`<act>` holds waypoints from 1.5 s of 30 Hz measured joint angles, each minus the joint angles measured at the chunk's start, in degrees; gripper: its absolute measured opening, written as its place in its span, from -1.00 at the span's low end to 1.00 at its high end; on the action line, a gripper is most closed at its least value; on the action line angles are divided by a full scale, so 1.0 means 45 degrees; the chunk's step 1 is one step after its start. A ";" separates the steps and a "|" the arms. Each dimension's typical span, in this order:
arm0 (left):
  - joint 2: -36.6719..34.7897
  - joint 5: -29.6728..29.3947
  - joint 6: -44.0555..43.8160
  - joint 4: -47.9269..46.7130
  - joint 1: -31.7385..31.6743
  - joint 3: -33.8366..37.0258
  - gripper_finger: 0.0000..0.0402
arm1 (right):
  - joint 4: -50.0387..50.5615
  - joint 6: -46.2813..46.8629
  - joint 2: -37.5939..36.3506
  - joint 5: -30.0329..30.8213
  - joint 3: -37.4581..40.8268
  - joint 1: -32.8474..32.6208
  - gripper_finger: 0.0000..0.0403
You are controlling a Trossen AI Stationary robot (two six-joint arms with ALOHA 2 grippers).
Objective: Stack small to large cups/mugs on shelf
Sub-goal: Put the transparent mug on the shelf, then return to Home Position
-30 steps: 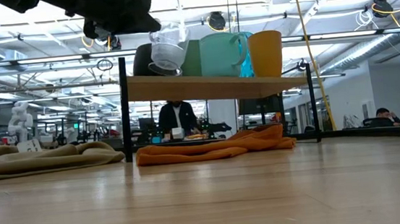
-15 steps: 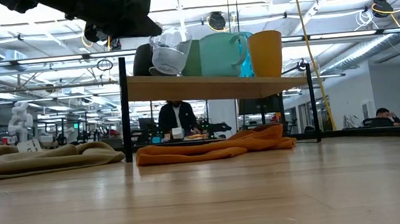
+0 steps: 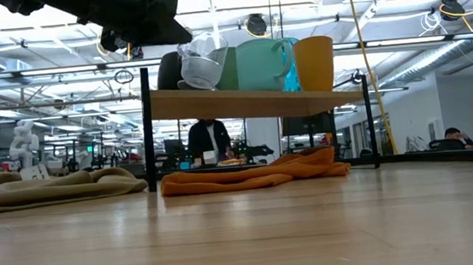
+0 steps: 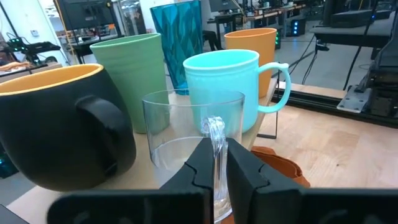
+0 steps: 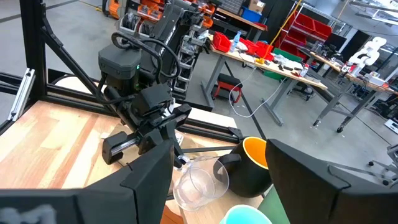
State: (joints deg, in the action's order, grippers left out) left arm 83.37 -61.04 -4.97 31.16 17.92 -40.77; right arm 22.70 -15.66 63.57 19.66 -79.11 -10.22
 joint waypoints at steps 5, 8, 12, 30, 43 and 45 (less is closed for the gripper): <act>0.0000 0.0188 -0.0173 -0.0048 -0.0290 0.0000 -0.79 | 0.0041 0.0003 0.0000 -0.0005 0.0000 0.0000 0.23; 0.0000 0.0710 -0.0222 -0.0053 -0.0473 0.0000 -0.79 | 0.0164 0.0224 0.0000 -0.0017 0.0000 -0.0001 0.23; 0.0000 0.1174 -0.0204 -0.0049 -0.0651 0.0000 -0.87 | 0.0359 0.0325 0.0000 -0.0039 0.0000 -0.0005 0.23; 0.0000 0.1734 -0.0282 -0.0039 -0.1040 0.0000 -0.45 | 0.0544 0.0321 0.0000 -0.0044 0.0005 -0.0005 0.23; 0.0000 0.2127 0.0465 0.0004 -0.1069 0.0000 -0.34 | 0.0685 0.0325 0.0000 -0.0045 0.0005 0.0000 0.23; -0.0130 0.2132 0.0568 0.0010 -0.1062 0.0000 -0.33 | 0.0685 0.0325 0.0000 -0.0046 0.0005 -0.0005 0.23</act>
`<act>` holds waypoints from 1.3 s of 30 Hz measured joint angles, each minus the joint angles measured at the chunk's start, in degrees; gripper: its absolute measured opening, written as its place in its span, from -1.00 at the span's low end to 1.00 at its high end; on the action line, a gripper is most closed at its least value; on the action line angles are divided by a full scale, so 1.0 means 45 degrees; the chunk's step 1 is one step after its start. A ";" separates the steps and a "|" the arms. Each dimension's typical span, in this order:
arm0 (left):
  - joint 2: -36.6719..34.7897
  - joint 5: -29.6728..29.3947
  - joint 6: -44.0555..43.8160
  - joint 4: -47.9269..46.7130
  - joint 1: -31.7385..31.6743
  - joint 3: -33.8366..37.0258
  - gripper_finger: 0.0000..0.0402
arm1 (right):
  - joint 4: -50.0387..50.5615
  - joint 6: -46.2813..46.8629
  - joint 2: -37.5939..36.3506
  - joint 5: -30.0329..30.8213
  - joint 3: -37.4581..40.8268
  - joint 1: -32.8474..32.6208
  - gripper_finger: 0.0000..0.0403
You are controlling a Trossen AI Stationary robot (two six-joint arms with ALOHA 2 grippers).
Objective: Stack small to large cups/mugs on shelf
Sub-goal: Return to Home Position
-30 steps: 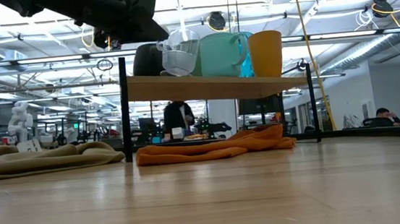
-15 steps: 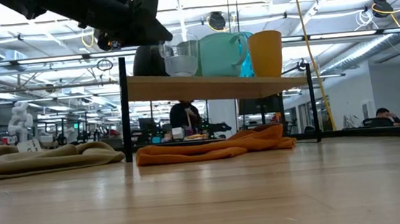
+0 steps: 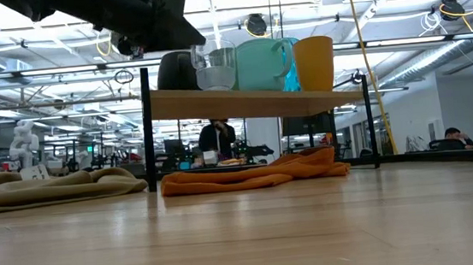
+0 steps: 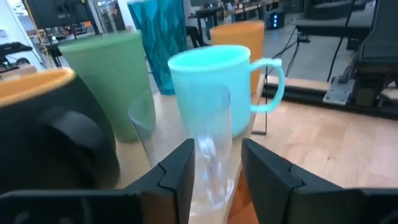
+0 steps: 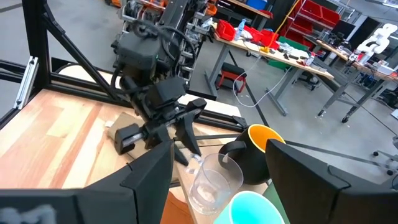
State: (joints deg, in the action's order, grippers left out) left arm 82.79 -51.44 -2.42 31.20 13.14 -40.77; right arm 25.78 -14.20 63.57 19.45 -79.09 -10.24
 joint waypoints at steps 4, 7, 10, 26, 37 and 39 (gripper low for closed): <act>-0.0404 0.0037 0.0380 0.0065 0.0026 0.0000 -0.33 | 0.0000 0.0000 0.0000 0.0003 0.0000 0.0000 0.23; -0.0727 0.0053 0.0630 0.0019 0.0087 0.0000 -0.33 | -0.0006 0.0000 0.0000 0.0003 0.0000 0.0001 0.23; -0.0949 0.0050 0.0921 -0.0037 0.0215 0.0000 -0.33 | -0.0028 0.0000 0.0000 0.0002 0.0000 0.0000 0.23; -0.7058 0.3187 0.3568 -0.0512 0.2498 -0.0165 -0.33 | -0.0049 0.0229 0.0000 -0.0007 0.0000 0.0000 0.23; -0.9583 0.5775 0.1831 -0.3862 0.3094 -0.0160 -0.33 | -0.0068 0.0359 0.0000 -0.0007 0.0000 0.0000 0.23; -0.9813 0.5758 0.2170 -0.4274 0.3198 -0.0160 -0.33 | -0.0170 0.0539 0.0000 -0.0007 0.0000 0.0000 0.23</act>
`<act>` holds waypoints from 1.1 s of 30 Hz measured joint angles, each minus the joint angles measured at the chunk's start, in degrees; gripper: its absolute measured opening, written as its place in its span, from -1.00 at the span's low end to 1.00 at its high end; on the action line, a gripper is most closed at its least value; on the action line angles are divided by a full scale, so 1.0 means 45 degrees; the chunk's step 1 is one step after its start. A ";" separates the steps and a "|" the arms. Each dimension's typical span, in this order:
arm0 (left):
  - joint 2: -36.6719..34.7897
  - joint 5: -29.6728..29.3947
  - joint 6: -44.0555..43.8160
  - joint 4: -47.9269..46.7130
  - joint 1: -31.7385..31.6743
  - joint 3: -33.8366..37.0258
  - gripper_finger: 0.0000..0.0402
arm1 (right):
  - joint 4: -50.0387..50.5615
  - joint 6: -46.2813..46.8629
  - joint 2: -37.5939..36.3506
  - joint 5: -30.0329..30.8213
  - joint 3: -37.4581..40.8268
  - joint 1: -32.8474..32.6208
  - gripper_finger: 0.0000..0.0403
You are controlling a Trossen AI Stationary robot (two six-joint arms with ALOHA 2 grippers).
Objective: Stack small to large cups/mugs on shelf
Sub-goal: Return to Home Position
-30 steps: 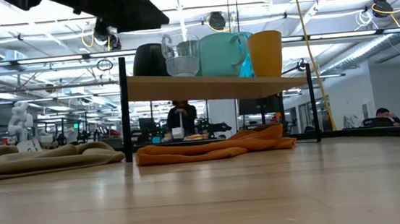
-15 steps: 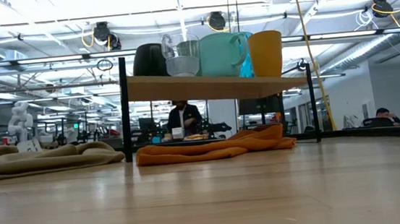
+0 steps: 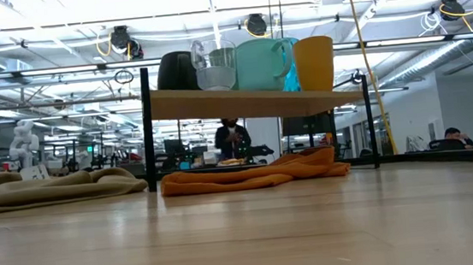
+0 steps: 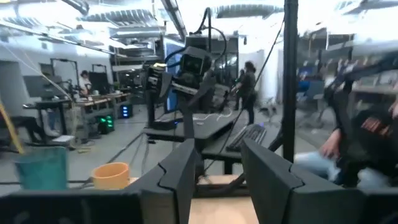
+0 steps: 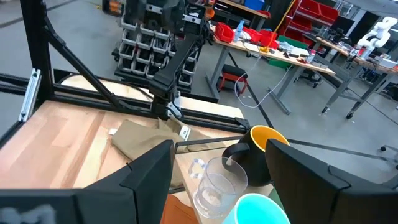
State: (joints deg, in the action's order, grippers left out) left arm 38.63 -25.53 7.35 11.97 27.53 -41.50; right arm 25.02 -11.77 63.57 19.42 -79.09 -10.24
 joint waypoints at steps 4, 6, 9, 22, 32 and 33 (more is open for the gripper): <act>-0.0786 -0.1521 0.0594 -0.1727 0.0250 0.0000 -0.33 | -0.0005 0.0136 0.0000 0.0000 0.0000 0.0000 0.23; -0.1564 -0.2705 0.0543 -0.3233 0.0413 0.0005 -0.33 | 0.0019 0.0188 0.0009 0.0000 0.0000 0.0000 0.23; -0.2925 -0.3603 -0.0353 -0.5392 0.0657 0.0005 -0.33 | 0.0029 0.0431 0.0053 -0.0005 0.0000 0.0000 0.23; -0.7459 -0.5187 -0.1387 -0.7691 0.1059 0.2340 -0.34 | 0.0099 0.0525 0.0524 -0.0005 0.0010 0.0000 0.23; -0.8493 -0.5137 -0.2429 -0.7139 0.1085 0.4399 -0.34 | 0.0133 0.0802 0.0655 -0.0003 0.0185 0.0000 0.23; -0.8494 -0.4821 -0.2430 -0.6877 0.1127 0.4697 -0.34 | 0.0069 0.0807 0.0648 -0.0004 0.0303 0.0000 0.23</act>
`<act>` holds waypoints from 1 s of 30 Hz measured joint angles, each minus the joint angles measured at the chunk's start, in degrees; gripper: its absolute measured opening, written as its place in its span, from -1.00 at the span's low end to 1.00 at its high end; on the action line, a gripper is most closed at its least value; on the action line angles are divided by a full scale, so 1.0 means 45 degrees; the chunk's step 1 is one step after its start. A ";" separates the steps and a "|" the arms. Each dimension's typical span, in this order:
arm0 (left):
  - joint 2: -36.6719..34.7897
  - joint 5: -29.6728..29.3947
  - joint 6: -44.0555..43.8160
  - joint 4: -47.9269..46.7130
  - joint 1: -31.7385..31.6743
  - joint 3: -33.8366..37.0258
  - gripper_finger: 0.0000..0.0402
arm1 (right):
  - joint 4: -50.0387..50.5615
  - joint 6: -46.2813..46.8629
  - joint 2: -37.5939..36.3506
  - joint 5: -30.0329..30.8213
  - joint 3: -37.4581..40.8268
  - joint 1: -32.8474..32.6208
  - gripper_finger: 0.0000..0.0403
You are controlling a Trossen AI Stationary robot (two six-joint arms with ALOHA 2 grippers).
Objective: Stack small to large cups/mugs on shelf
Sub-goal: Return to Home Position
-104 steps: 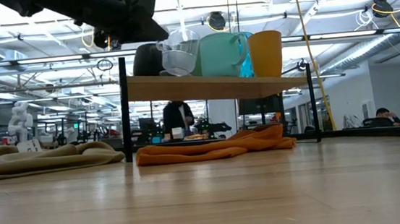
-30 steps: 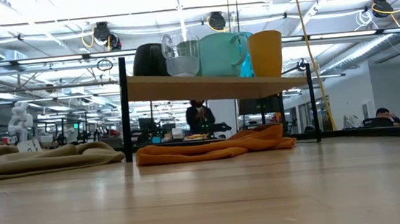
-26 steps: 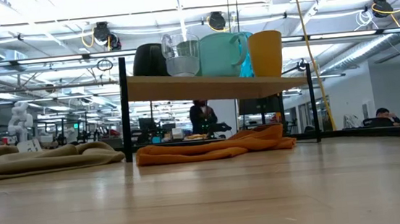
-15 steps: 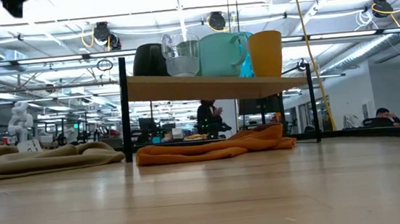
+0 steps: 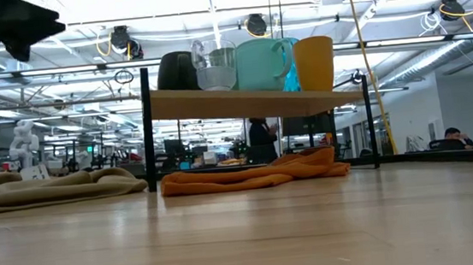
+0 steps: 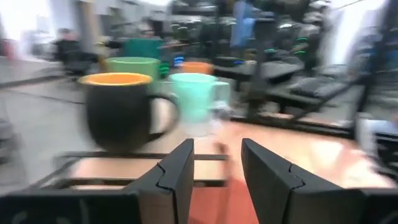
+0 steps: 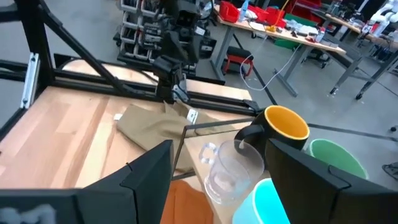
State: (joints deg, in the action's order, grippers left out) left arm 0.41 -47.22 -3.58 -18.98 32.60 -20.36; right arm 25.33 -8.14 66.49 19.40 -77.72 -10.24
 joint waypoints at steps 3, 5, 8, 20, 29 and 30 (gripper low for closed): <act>-0.0021 0.1532 0.0406 0.1451 0.0177 0.0614 -0.34 | -0.0283 0.0000 -0.0035 -0.0003 0.0388 0.0000 0.23; -0.0004 0.2571 0.0716 0.2076 0.0312 0.1101 -0.34 | -0.0713 -0.0005 -0.0045 -0.0001 0.0627 0.0000 0.23; -0.0030 0.4255 0.0867 0.2997 0.0473 0.1462 -0.34 | -0.1481 -0.0025 -0.0041 -0.0002 0.1014 0.0000 0.23; -0.0001 0.8024 -0.1311 0.5820 0.0621 0.4016 -0.34 | -0.2825 -0.0031 -0.0044 0.0002 0.1440 0.0000 0.23; 0.0162 0.7951 -0.0801 0.5328 0.0346 0.4400 -0.34 | -0.3187 -0.0032 -0.0041 0.0002 0.1440 0.0000 0.23; 0.0156 0.7637 -0.0799 0.5091 0.0219 0.4400 -0.34 | -0.3191 -0.0019 -0.0041 0.0004 0.1440 0.0000 0.23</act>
State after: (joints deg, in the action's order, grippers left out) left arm 1.11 -12.86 -7.18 3.93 33.59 -0.56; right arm 10.97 -8.23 66.30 19.42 -71.24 -10.24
